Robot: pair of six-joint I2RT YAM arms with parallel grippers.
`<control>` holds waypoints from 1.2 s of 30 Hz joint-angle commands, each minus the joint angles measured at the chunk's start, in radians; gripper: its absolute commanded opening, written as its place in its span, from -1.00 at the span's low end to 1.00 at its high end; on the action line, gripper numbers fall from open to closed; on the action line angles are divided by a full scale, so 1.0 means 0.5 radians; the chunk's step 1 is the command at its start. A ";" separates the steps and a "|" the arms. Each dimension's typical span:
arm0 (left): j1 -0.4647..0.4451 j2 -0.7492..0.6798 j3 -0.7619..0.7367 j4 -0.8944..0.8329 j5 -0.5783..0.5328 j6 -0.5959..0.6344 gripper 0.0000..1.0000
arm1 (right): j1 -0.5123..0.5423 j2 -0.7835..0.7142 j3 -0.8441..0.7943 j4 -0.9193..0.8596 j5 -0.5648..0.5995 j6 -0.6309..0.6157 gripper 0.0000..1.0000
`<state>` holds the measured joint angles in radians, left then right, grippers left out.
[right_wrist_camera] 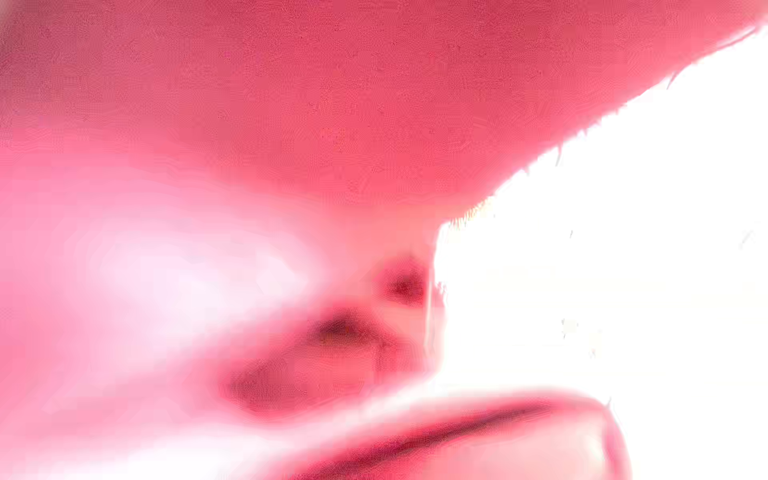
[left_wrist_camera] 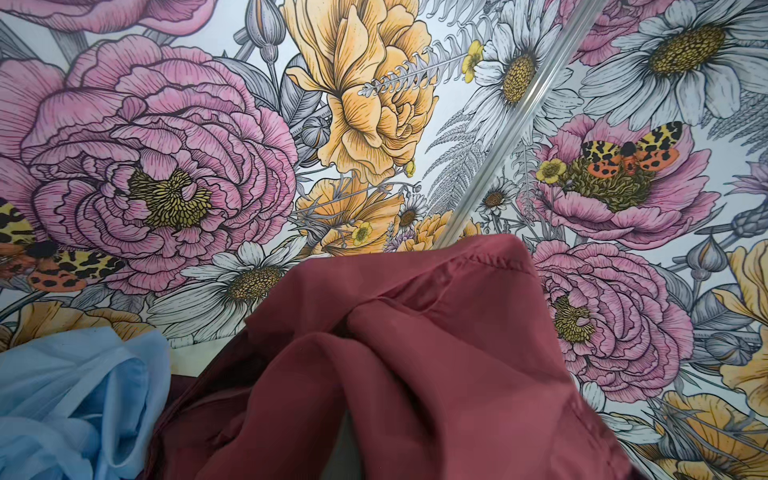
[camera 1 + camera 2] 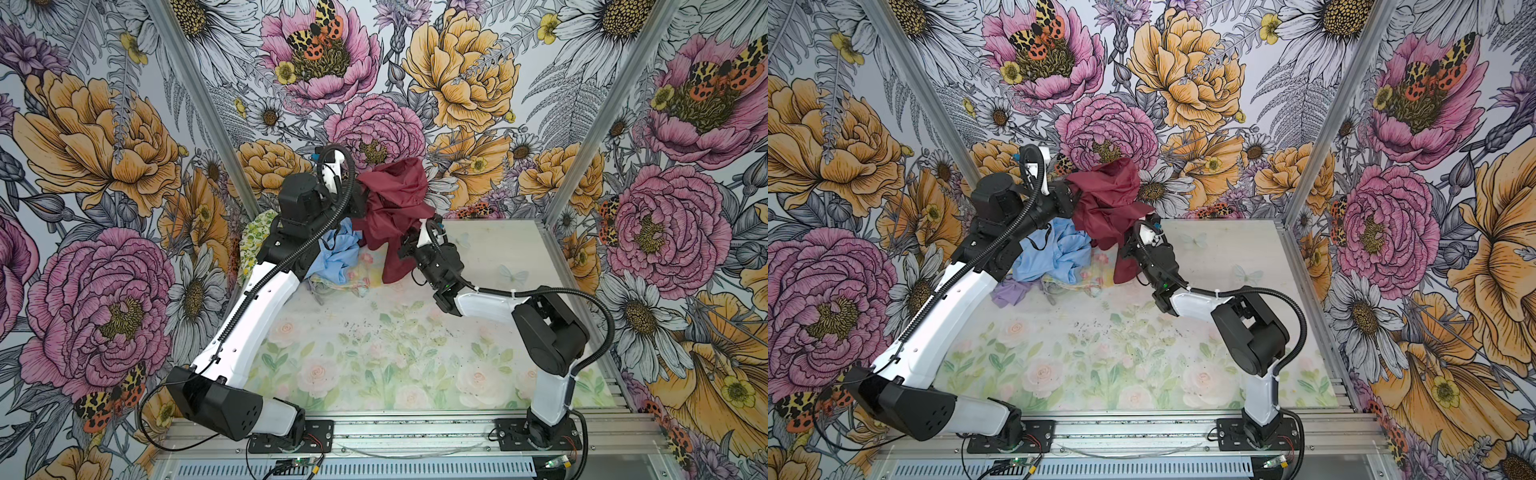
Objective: Pick out a specific cloth from the pile
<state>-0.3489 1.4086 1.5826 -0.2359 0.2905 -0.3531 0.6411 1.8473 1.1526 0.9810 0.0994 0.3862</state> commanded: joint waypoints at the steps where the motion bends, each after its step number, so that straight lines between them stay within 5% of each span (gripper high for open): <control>1: 0.012 -0.035 -0.102 0.042 0.026 0.017 -1.00 | -0.035 -0.232 -0.038 0.016 -0.042 0.104 -1.00; 18: -0.196 0.259 -0.229 0.192 0.030 0.025 -1.00 | -0.261 -0.887 0.021 -0.514 -0.089 0.332 -1.00; 36: -0.672 1.026 0.504 0.235 0.051 -0.001 -1.00 | -0.690 -1.600 0.179 -1.451 -0.010 0.145 -1.00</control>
<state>-0.6601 1.8618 1.7660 -0.1219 0.2943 -0.3504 0.3279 1.1103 1.1881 0.3008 0.0784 0.4801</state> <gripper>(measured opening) 0.050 0.050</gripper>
